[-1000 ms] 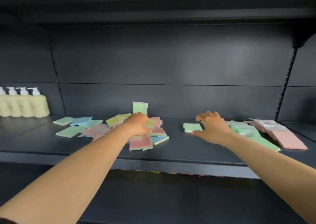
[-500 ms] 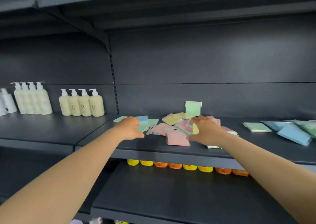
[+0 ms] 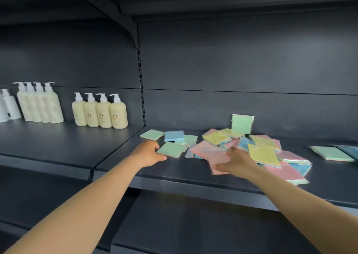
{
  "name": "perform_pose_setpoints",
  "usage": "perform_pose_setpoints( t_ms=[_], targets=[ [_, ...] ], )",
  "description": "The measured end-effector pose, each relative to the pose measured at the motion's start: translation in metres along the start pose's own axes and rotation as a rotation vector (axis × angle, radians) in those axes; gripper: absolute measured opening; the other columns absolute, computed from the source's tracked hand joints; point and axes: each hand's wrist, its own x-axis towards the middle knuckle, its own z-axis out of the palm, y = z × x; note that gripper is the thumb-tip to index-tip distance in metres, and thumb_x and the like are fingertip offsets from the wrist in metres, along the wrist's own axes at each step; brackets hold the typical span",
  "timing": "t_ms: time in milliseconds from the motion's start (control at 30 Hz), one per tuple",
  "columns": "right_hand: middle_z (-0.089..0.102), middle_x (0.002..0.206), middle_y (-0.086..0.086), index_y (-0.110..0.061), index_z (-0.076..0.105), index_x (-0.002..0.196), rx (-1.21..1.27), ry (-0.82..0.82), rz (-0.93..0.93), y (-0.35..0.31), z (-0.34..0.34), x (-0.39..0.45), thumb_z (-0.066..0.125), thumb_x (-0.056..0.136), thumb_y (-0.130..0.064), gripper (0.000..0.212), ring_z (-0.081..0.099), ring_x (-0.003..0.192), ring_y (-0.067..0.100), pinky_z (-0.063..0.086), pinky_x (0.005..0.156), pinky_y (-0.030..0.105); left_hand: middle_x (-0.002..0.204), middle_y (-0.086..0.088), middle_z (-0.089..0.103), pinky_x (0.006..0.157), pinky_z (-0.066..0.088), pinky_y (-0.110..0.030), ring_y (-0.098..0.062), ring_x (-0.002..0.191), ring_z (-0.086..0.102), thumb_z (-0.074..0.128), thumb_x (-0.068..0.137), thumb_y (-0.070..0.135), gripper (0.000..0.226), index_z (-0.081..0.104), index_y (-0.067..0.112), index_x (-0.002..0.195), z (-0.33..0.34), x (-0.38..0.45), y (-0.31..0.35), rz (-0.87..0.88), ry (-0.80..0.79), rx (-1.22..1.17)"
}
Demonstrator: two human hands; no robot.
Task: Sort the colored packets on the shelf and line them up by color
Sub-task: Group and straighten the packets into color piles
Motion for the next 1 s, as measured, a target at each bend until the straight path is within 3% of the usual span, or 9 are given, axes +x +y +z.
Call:
perform_pose_setpoints(
  t_ms=[100, 200, 300, 400, 467, 533, 667, 767, 1000],
  targets=[
    [0.051, 0.101, 0.001, -0.012, 0.035, 0.127, 0.093, -0.035, 0.039, -0.012, -0.001, 0.014, 0.074, 0.074, -0.037, 0.07, 0.049, 0.091, 0.018, 0.039, 0.058, 0.023, 0.133, -0.003, 0.051, 0.095, 0.041, -0.029, -0.018, 0.121, 0.05, 0.065, 0.083, 0.041, 0.058, 0.05, 0.013, 0.131, 0.002, 0.023, -0.014, -0.042, 0.027, -0.078],
    [0.051, 0.106, 0.004, -0.012, 0.036, 0.129, 0.211, -0.051, 0.082, -0.016, -0.005, 0.035, 0.079, 0.071, -0.027, 0.074, 0.054, 0.098, 0.022, 0.048, 0.08, 0.031, 0.13, -0.003, 0.054, 0.094, 0.042, -0.029, -0.019, 0.121, 0.051, 0.066, 0.082, 0.042, 0.054, 0.054, 0.013, 0.126, 0.003, 0.048, -0.019, -0.101, 0.038, -0.199],
    [0.056, 0.109, 0.009, -0.01, 0.045, 0.13, 0.318, -0.068, 0.096, -0.017, -0.012, 0.059, 0.08, 0.071, -0.016, 0.069, 0.058, 0.1, 0.025, 0.049, 0.081, 0.031, 0.091, 0.007, 0.051, 0.072, 0.039, -0.026, -0.018, 0.094, 0.055, 0.066, 0.083, 0.039, 0.022, 0.056, 0.02, 0.087, 0.005, 0.073, -0.015, -0.113, 0.07, -0.286],
    [0.063, 0.092, 0.011, -0.004, 0.057, 0.111, 0.529, -0.093, 0.071, -0.018, -0.02, 0.081, 0.072, 0.076, 0.001, 0.039, 0.063, 0.081, 0.024, 0.051, 0.07, 0.023, 0.068, 0.007, 0.034, 0.057, 0.026, -0.024, -0.011, 0.063, 0.038, 0.066, 0.083, 0.038, 0.037, 0.039, 0.022, 0.064, 0.013, 0.103, -0.01, -0.163, 0.045, -0.376],
    [0.063, 0.076, 0.006, -0.003, 0.061, 0.091, 0.638, -0.102, 0.039, -0.019, -0.026, 0.091, 0.064, 0.079, 0.011, 0.019, 0.06, 0.067, 0.018, 0.049, 0.057, 0.016, 0.07, 0.001, 0.046, 0.063, 0.038, -0.025, -0.015, 0.068, 0.047, 0.068, 0.081, 0.036, 0.031, 0.054, 0.011, 0.072, 0.018, 0.121, -0.007, -0.208, 0.038, -0.45],
    [0.067, 0.077, 0.006, -0.004, 0.064, 0.087, 0.727, -0.093, 0.018, -0.016, -0.028, 0.105, 0.063, 0.079, 0.013, 0.018, 0.063, 0.07, 0.02, 0.053, 0.067, 0.023, 0.091, -0.006, 0.062, 0.081, 0.052, -0.033, -0.021, 0.086, 0.059, 0.071, 0.079, 0.035, 0.042, 0.062, 0.001, 0.103, 0.023, 0.141, -0.007, -0.252, 0.036, -0.543],
    [0.071, 0.086, 0.01, -0.007, 0.066, 0.086, 0.82, -0.032, 0.027, -0.008, -0.032, 0.129, 0.069, 0.078, 0.005, 0.015, 0.065, 0.081, 0.025, 0.051, 0.078, 0.032, 0.118, -0.011, 0.053, 0.089, 0.05, -0.031, -0.025, 0.105, 0.056, 0.076, 0.077, 0.032, 0.07, 0.043, 0.002, 0.131, 0.025, 0.165, 0.006, -0.329, -0.036, -0.63],
    [0.071, 0.089, 0.007, -0.008, 0.067, 0.09, 0.904, 0.005, 0.031, -0.004, -0.034, 0.142, 0.069, 0.079, 0.003, 0.015, 0.065, 0.081, 0.021, 0.051, 0.069, 0.025, 0.117, -0.009, 0.05, 0.086, 0.046, -0.03, -0.023, 0.1, 0.051, 0.08, 0.071, 0.038, 0.077, 0.042, 0.005, 0.129, 0.025, 0.174, 0.017, -0.367, -0.126, -0.503],
    [0.069, 0.087, 0.008, -0.005, 0.067, 0.089, 0.979, 0.035, 0.047, 0.012, -0.049, 0.158, 0.064, 0.082, 0.006, 0.013, 0.063, 0.087, 0.026, 0.048, 0.094, 0.041, 0.115, -0.013, 0.059, 0.066, 0.053, -0.026, -0.022, 0.089, 0.059, 0.077, 0.076, 0.011, 0.049, 0.053, 0.002, 0.118, 0.019, 0.18, 0.024, -0.427, -0.144, -0.628]
  ],
)
